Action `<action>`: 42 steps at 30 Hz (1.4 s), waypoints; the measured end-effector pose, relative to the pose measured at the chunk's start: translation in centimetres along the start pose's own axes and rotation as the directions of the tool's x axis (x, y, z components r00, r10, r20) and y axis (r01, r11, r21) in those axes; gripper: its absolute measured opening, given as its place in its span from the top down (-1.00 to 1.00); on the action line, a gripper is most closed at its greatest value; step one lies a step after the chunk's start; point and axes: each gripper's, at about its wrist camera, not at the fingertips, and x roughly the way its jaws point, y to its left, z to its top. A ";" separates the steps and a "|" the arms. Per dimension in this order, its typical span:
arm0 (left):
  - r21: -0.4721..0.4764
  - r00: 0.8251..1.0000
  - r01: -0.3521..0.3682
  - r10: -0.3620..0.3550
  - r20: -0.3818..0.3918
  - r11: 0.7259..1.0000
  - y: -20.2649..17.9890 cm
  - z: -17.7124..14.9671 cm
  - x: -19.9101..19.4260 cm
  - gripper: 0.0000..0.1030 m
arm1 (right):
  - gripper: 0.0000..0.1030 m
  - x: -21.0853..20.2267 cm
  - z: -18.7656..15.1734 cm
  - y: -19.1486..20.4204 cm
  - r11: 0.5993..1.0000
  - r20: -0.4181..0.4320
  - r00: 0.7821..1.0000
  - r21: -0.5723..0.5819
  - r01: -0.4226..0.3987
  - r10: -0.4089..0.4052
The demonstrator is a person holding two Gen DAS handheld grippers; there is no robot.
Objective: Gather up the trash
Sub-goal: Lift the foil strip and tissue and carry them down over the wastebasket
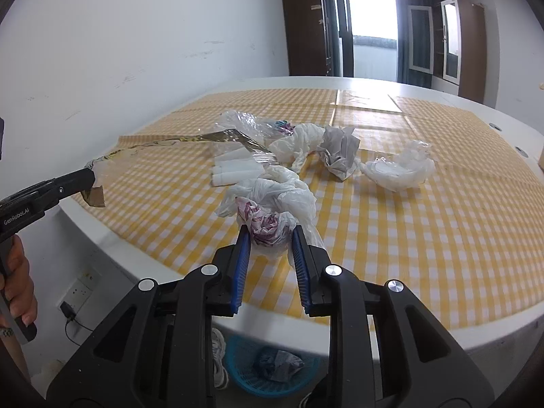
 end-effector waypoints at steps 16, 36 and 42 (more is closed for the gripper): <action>-0.031 1.000 0.023 -0.023 0.016 0.999 0.5 -5.4 -7.0 0.86 | 0.57 -7.1 -5.8 1.0 1.000 0.096 0.995 0.027 -0.009 0.006; 0.043 0.972 0.032 -0.021 -0.235 0.999 -0.8 -16.9 -3.7 0.86 | 0.58 -4.9 -16.6 0.8 0.996 -0.128 0.992 0.085 0.004 0.007; 0.055 0.946 0.001 0.017 -0.324 0.998 -0.5 -19.1 0.0 0.87 | 0.59 -1.2 -18.6 0.6 0.995 -0.209 0.978 0.097 0.018 0.003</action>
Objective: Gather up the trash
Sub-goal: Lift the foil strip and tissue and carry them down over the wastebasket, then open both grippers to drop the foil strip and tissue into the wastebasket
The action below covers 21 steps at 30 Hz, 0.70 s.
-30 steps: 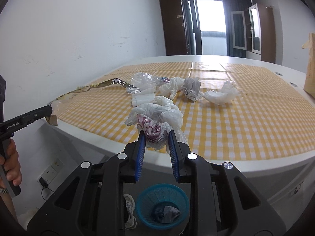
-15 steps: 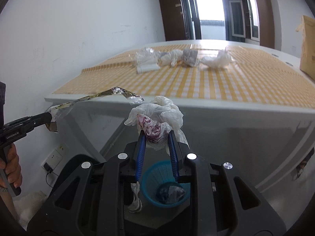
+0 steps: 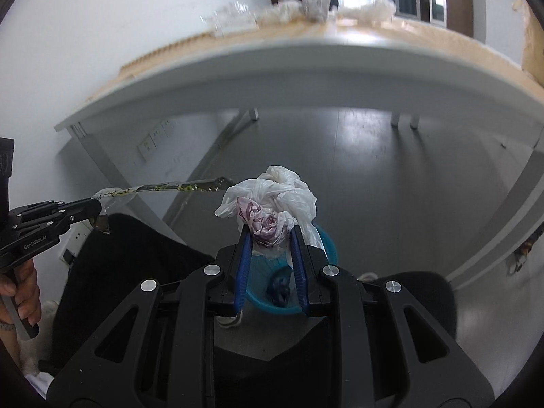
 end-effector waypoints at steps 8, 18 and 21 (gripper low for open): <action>0.007 0.992 -0.064 0.064 -0.111 0.998 0.5 -0.5 5.6 0.88 | 0.59 5.8 -1.2 -0.9 0.999 -0.110 0.994 0.027 0.018 -0.015; 0.006 0.965 -0.113 0.111 -0.239 0.994 1.3 -0.9 12.4 0.88 | 0.59 11.6 -2.2 -1.8 0.997 -0.227 0.974 0.078 0.022 -0.004; -0.005 0.959 -0.119 0.114 -0.261 0.993 1.4 -0.7 13.9 0.88 | 0.59 13.6 -2.1 -1.6 0.997 -0.254 0.967 0.070 0.030 -0.012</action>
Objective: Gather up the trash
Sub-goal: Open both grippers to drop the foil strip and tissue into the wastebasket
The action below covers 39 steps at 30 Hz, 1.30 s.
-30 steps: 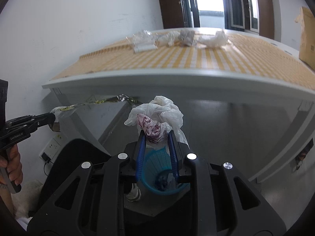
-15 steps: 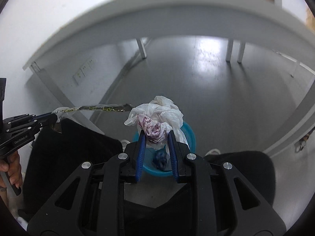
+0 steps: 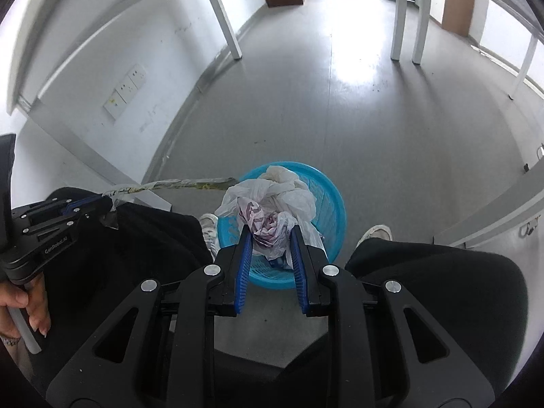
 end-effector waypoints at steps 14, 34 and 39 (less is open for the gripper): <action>-0.002 0.985 -0.040 0.039 -0.166 0.999 -1.9 2.2 9.6 0.88 | 0.59 9.1 2.4 -1.1 0.996 -0.182 0.983 0.088 -0.010 0.026; -0.129 0.896 -0.036 -0.026 -0.442 0.991 -0.9 3.8 22.5 0.88 | 0.58 21.4 3.2 -4.9 0.978 -0.434 0.900 0.196 0.066 0.027; -0.188 0.875 -0.029 -0.066 -0.480 0.982 -0.8 3.7 24.2 0.82 | 0.58 23.5 3.1 -5.1 0.977 -0.465 0.885 0.194 0.086 0.014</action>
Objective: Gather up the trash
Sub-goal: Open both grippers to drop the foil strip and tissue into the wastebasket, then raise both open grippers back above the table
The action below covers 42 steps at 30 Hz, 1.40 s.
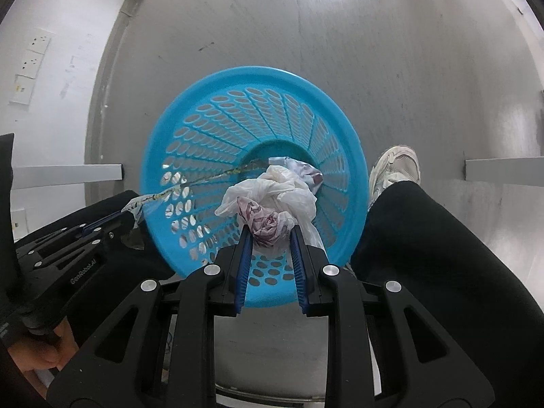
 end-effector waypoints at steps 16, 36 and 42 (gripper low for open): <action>-0.039 0.994 0.094 -0.091 0.068 0.995 0.3 -0.6 -2.0 0.00 | 0.13 -0.6 -0.6 0.2 1.000 0.032 0.999 -0.004 0.005 -0.005; 0.198 0.907 0.184 -0.244 0.342 0.963 1.1 -10.5 -14.4 -0.15 | -0.47 -13.6 -10.4 1.9 0.984 0.232 0.964 -0.149 -0.096 0.129; 0.279 0.881 0.205 -0.301 0.364 0.938 0.8 -14.6 -17.4 -0.22 | -0.70 -17.7 -14.8 2.7 0.972 0.283 0.945 -0.209 -0.107 0.165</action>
